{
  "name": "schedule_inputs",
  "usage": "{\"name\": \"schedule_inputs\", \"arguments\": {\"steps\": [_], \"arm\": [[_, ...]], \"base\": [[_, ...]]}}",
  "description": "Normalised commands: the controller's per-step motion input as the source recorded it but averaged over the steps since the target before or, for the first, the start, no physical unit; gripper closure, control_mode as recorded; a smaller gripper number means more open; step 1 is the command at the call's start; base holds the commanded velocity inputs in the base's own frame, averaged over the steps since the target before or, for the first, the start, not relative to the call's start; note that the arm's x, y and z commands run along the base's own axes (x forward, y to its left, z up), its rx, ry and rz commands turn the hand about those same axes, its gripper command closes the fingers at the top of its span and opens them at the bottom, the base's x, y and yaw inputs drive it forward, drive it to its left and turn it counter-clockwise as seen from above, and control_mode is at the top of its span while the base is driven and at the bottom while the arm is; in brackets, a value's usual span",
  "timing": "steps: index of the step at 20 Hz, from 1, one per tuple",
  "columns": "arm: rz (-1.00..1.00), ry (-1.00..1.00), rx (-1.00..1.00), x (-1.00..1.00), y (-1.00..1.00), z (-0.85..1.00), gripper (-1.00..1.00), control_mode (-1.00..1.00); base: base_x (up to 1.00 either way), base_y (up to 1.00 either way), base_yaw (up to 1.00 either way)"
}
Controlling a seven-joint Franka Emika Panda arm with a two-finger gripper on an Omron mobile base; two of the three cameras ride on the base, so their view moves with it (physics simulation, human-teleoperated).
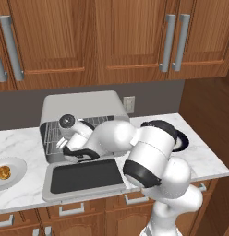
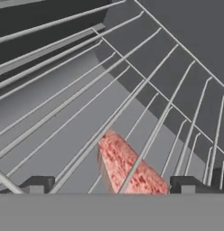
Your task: Open the toaster oven door. Place the bread on the top rack in the toaster oven and place the steak on the bottom rack.
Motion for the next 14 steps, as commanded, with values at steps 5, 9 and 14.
{"name": "schedule_inputs", "arguments": {"steps": [5, 9, 14], "arm": [[0.0, 0.19, 0.0, -0.39, 0.27, -0.27, -1.0, -1.0], [0.0, 0.14, 0.0, -0.53, 0.22, -0.36, -1.0, -1.0], [0.0, 0.16, 0.0, -0.55, 0.2, -0.35, -1.0, -1.0]], "base": [[0.0, 0.0, 0.0], [0.0, 0.0, 0.0], [0.0, 0.0, 0.0]]}}
